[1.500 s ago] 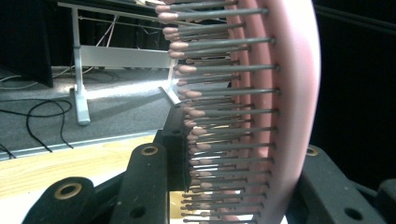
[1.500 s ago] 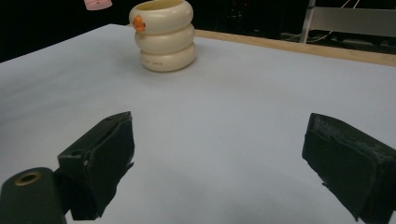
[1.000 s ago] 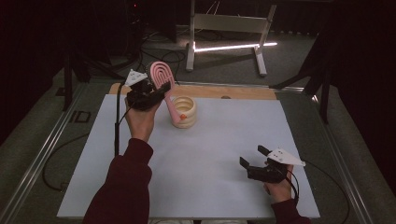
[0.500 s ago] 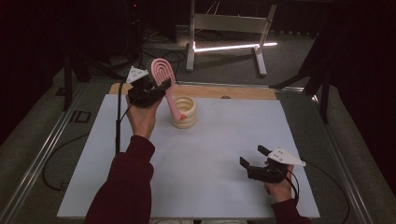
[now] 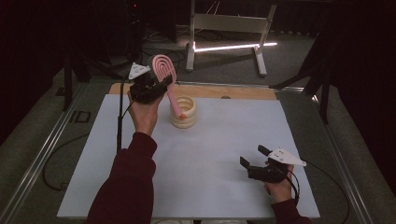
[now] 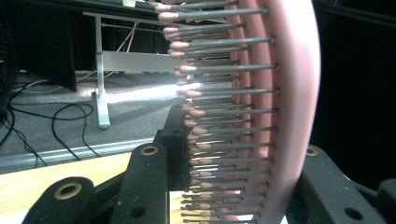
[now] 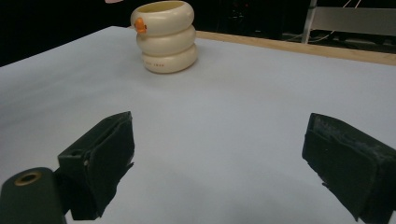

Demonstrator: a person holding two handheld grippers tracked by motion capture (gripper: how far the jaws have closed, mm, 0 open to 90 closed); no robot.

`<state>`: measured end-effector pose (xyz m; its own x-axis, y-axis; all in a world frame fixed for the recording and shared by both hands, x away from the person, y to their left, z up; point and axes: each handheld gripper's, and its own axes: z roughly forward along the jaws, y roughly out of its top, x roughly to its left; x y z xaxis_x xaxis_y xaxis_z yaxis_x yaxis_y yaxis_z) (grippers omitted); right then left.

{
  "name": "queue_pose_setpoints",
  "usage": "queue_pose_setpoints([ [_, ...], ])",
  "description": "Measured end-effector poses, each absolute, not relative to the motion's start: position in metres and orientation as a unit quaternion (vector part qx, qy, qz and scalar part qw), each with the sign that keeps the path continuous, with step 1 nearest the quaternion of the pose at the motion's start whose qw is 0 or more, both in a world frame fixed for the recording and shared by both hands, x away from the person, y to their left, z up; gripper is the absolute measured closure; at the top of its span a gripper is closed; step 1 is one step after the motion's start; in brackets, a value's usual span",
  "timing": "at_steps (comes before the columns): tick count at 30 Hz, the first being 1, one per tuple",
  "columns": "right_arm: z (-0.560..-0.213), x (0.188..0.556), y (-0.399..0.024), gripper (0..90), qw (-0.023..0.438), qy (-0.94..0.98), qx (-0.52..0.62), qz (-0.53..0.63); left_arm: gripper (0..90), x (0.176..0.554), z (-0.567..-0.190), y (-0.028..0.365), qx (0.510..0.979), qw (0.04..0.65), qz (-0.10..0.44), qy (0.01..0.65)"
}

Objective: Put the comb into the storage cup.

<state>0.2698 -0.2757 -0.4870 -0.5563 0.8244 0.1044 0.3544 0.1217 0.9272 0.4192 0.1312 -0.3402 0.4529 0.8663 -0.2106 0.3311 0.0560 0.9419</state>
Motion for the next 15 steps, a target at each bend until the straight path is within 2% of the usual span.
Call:
queue_pose_setpoints([
  [15,-0.4859,0.2703,-0.2784,9.1,0.221,0.705,0.418,0.528,64.7,0.4274,-0.3382,0.1297,0.633,0.563,0.243,0.473],
])
